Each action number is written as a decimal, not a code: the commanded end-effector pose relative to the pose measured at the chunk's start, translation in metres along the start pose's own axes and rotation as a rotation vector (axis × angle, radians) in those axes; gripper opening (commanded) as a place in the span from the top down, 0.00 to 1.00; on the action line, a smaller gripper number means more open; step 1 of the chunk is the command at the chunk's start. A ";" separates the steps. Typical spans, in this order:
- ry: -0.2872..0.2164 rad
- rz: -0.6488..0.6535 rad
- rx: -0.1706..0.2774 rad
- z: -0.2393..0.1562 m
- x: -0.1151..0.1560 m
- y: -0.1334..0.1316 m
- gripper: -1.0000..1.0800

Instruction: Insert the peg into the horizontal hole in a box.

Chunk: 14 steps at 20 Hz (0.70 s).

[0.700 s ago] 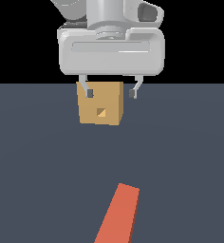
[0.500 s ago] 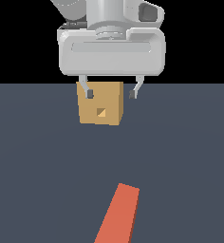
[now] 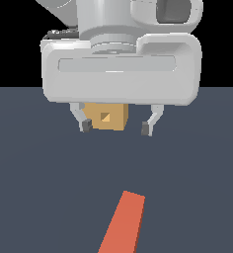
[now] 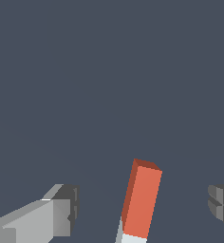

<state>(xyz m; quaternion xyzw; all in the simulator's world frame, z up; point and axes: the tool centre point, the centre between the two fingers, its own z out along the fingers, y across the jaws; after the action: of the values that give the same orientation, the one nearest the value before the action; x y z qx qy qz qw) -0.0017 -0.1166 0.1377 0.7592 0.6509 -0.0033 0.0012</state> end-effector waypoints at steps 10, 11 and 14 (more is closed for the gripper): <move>0.004 0.193 -0.002 0.063 -0.146 0.002 0.04; 0.005 0.201 -0.002 0.066 -0.152 0.002 0.04; 0.006 0.218 -0.002 0.072 -0.164 0.001 0.04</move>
<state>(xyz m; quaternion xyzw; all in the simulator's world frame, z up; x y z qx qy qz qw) -0.0255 -0.2740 0.0698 0.8236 0.5672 -0.0011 0.0001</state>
